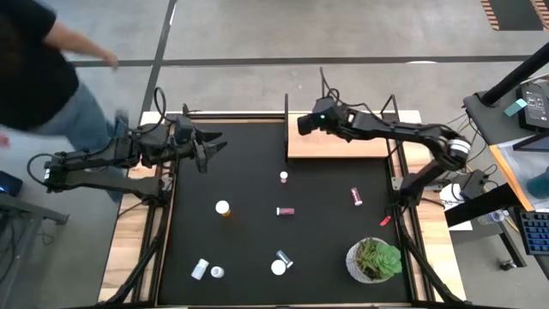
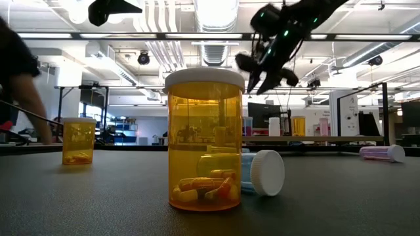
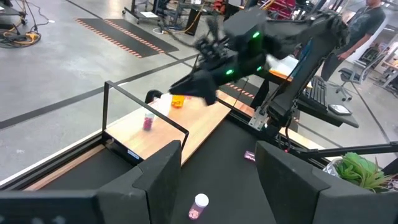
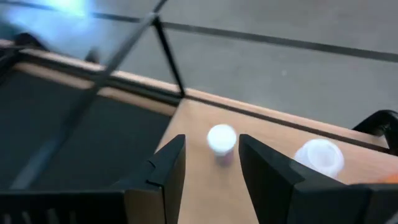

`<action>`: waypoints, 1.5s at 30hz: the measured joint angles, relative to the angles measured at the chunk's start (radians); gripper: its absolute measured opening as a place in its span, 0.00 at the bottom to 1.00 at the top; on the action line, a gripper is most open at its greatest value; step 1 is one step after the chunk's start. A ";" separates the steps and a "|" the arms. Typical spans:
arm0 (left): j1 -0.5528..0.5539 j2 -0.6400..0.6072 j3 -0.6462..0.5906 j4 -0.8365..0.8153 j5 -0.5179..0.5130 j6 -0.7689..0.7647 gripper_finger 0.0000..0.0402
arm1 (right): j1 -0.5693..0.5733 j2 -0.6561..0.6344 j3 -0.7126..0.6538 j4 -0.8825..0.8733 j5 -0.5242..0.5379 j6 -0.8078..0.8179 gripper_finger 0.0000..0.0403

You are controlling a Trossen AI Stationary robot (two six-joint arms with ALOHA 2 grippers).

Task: Pick and place medicine bottles onto shelf by color
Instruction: Put the left pink pill bottle on the shelf aligned with the other pink pill bottle

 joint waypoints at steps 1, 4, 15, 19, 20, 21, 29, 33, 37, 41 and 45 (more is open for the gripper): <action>0.000 0.000 0.000 0.000 0.000 0.000 0.47 | 0.007 -0.025 0.000 -0.021 -0.017 -0.004 0.35; 0.000 0.002 0.000 0.000 0.000 0.002 0.47 | 0.037 -0.099 0.000 -0.113 -0.055 -0.020 0.35; 0.000 0.004 0.000 -0.019 0.001 0.003 0.47 | 0.314 -0.264 0.000 -0.316 -0.062 0.147 0.35; 0.000 0.012 0.000 -0.035 0.038 -0.003 0.47 | 0.446 -0.252 0.000 -0.299 -0.058 0.216 0.38; 0.000 0.016 0.000 -0.035 0.056 -0.004 0.47 | 0.472 -0.244 0.000 -0.296 -0.055 0.235 0.39; 0.000 0.019 0.000 -0.035 0.076 -0.004 0.47 | 0.495 -0.236 0.000 -0.292 -0.053 0.258 0.40; -0.001 0.045 0.000 -0.034 0.190 -0.013 0.47 | 0.596 -0.139 0.000 -0.268 -0.050 0.313 0.55; -0.001 0.054 0.000 -0.035 0.211 -0.031 0.47 | 0.621 -0.064 0.000 -0.216 -0.046 0.140 0.61; -0.001 0.053 0.000 -0.036 0.235 -0.032 0.47 | 0.635 0.005 0.000 -0.148 -0.022 -0.006 0.61; -0.002 0.044 -0.001 -0.039 0.275 -0.034 0.47 | 0.617 0.072 0.000 -0.124 -0.013 -0.065 0.60; -0.002 0.034 -0.001 -0.038 0.280 -0.036 0.47 | 0.595 0.141 0.000 -0.061 -0.014 -0.138 0.61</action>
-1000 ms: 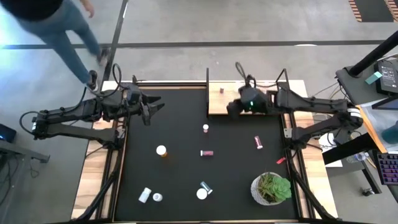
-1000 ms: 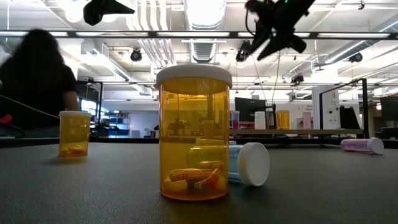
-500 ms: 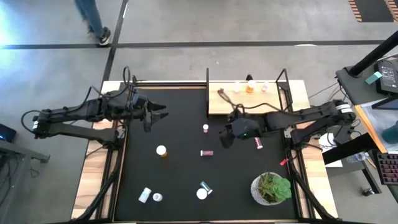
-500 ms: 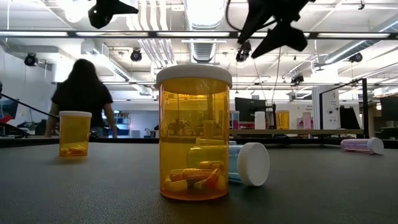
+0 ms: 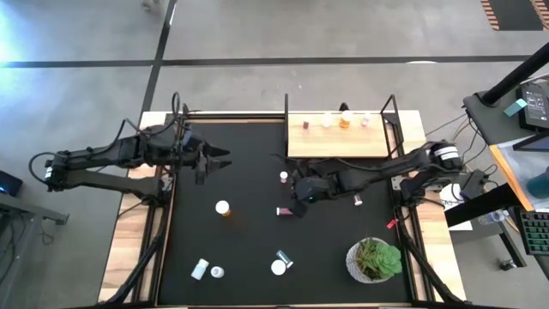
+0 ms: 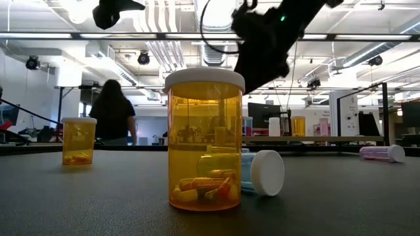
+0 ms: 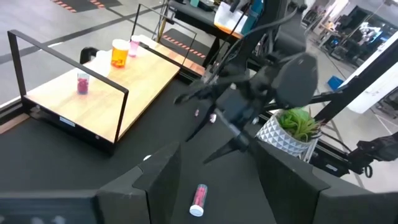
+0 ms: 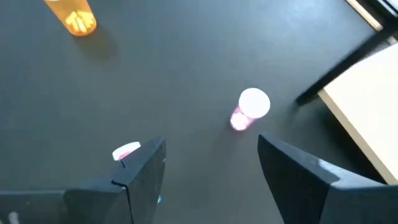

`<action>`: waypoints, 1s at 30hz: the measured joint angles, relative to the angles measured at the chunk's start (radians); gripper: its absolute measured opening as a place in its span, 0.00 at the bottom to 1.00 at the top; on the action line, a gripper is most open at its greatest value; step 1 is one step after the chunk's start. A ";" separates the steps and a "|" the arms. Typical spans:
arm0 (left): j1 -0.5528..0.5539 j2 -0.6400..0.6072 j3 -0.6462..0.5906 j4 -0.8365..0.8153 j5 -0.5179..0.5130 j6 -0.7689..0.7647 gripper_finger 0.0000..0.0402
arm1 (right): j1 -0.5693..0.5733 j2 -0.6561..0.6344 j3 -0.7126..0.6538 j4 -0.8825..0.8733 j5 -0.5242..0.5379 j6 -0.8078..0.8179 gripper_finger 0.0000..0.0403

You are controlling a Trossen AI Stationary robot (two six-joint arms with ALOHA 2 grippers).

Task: Pick and place medicine bottles onto shelf by color
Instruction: Put the left pink pill bottle on the shelf aligned with the other pink pill bottle

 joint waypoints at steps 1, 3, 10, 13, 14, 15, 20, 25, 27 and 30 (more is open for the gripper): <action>0.000 -0.002 0.000 0.001 0.000 -0.007 0.47 | -0.005 0.013 0.000 0.016 0.000 -0.022 0.61; 0.000 -0.007 0.000 0.000 0.000 -0.022 0.47 | -0.014 0.038 0.000 0.056 0.000 -0.051 0.60; 0.000 -0.009 0.000 0.002 0.000 -0.042 0.47 | -0.053 0.063 -0.005 0.119 -0.004 -0.171 0.58; 0.000 -0.008 0.000 0.000 -0.001 -0.047 0.47 | -0.090 0.057 -0.033 0.178 -0.029 -0.181 0.58; 0.000 -0.006 0.000 0.001 -0.001 -0.047 0.47 | -0.104 0.055 -0.045 0.199 -0.046 -0.184 0.58; 0.000 -0.005 0.000 0.003 -0.001 -0.047 0.47 | -0.118 0.053 -0.055 0.225 -0.061 -0.187 0.58; 0.000 -0.002 0.000 0.005 -0.003 -0.047 0.47 | -0.170 0.056 -0.071 0.279 -0.144 -0.198 0.58; 0.000 0.001 -0.001 0.005 -0.012 -0.047 0.47 | -0.198 0.079 -0.075 0.307 -0.180 -0.223 0.58; 0.000 0.003 -0.001 0.006 -0.012 -0.047 0.47 | -0.205 0.085 -0.079 0.305 -0.200 -0.218 0.58; 0.000 0.005 -0.001 0.006 -0.012 -0.047 0.47 | -0.212 0.102 -0.079 0.325 -0.196 -0.218 0.58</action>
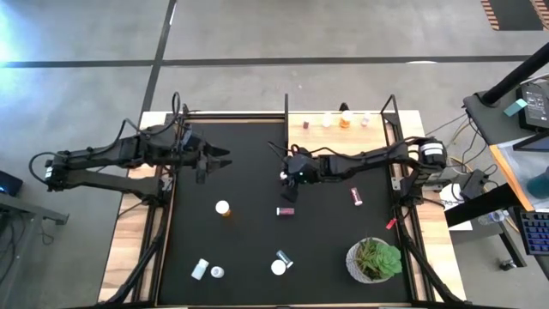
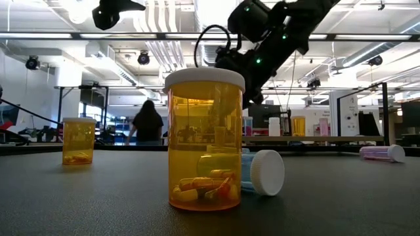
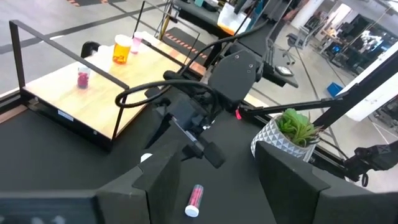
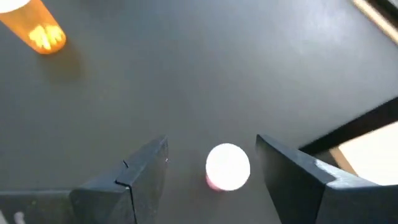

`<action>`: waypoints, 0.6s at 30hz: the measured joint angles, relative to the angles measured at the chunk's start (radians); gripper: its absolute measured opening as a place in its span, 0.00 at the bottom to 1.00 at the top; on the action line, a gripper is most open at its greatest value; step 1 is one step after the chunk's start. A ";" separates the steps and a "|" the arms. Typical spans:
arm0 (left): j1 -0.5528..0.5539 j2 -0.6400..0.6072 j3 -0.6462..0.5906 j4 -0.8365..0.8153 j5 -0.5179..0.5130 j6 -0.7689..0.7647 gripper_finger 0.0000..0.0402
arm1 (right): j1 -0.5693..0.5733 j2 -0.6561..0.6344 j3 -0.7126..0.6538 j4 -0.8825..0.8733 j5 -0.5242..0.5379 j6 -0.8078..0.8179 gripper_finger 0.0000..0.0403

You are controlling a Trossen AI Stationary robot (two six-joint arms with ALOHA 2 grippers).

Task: Pick and place medicine bottles onto shelf by color
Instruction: Put the left pink pill bottle on the shelf aligned with the other pink pill bottle

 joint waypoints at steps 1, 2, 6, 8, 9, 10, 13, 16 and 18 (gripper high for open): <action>0.000 0.003 0.000 0.001 0.000 0.000 0.47 | -0.004 0.000 -0.001 -0.007 0.000 -0.001 0.58; 0.000 0.005 0.000 0.006 0.000 0.000 0.47 | -0.006 0.005 -0.001 0.002 0.001 -0.001 0.58; 0.000 0.011 0.000 0.005 0.000 0.000 0.47 | -0.015 0.016 -0.004 0.004 0.001 0.001 0.58; 0.000 0.012 0.000 0.002 0.000 0.000 0.47 | -0.014 0.025 -0.004 0.019 0.000 0.009 0.58; 0.000 0.012 0.000 0.000 0.000 0.000 0.47 | -0.015 0.025 -0.005 0.020 0.000 0.014 0.58; 0.000 0.016 0.000 0.002 0.000 0.000 0.47 | -0.016 0.025 -0.005 0.022 -0.002 0.019 0.58; 0.000 0.016 0.000 0.000 0.000 0.000 0.47 | -0.017 0.030 -0.008 0.041 0.001 0.028 0.58; 0.000 0.015 0.000 0.004 0.000 0.000 0.47 | -0.017 0.039 -0.011 0.038 0.001 0.030 0.58; 0.000 0.015 0.000 0.003 0.000 0.000 0.47 | -0.018 0.045 -0.012 0.044 0.001 0.050 0.58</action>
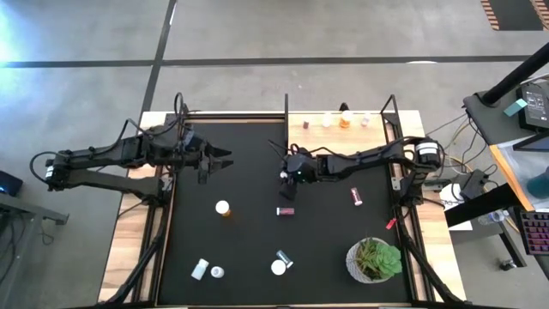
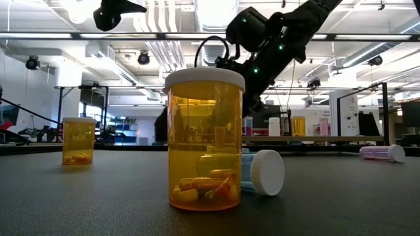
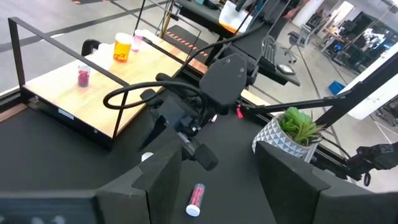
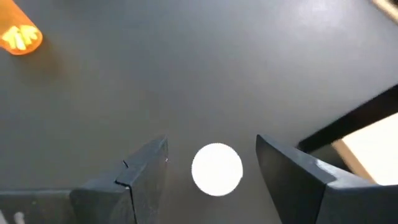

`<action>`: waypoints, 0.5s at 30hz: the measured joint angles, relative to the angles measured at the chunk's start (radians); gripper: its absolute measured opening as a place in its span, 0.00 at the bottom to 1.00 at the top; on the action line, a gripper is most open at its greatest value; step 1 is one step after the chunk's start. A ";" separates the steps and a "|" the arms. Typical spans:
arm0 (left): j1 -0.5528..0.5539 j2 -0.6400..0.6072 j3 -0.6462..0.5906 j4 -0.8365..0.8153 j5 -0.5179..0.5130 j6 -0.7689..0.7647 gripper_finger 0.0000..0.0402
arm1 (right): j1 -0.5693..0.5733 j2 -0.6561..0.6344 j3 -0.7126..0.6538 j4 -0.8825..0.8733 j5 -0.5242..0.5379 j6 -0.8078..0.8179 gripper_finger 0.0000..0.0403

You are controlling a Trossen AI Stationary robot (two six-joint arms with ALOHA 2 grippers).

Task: Pick and place medicine bottles onto shelf by color
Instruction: Put the left pink pill bottle on the shelf aligned with the other pink pill bottle

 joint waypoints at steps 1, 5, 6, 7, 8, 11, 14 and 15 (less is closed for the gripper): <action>0.000 0.000 0.000 0.000 0.000 0.000 0.47 | -0.001 0.000 -0.004 -0.002 -0.001 0.015 0.58; 0.000 -0.002 0.000 -0.002 0.000 0.000 0.47 | -0.007 0.005 -0.012 0.001 0.002 0.032 0.58; 0.000 -0.002 0.000 -0.002 0.000 0.000 0.47 | -0.007 0.006 -0.013 -0.001 0.003 0.034 0.58; 0.000 -0.002 0.000 -0.002 0.000 0.000 0.47 | -0.007 0.007 -0.014 -0.002 0.003 0.034 0.58; 0.000 -0.002 0.000 -0.002 0.000 0.000 0.47 | -0.007 0.009 -0.014 0.003 0.002 0.034 0.57; 0.000 -0.003 0.000 -0.001 0.000 0.003 0.47 | -0.009 0.014 -0.016 -0.003 0.001 0.044 0.54; 0.000 -0.003 0.000 -0.002 0.000 0.008 0.47 | -0.013 0.017 -0.018 -0.002 0.001 0.058 0.50; 0.000 -0.002 0.000 -0.001 0.000 0.008 0.47 | -0.015 0.017 -0.019 -0.002 0.002 0.058 0.48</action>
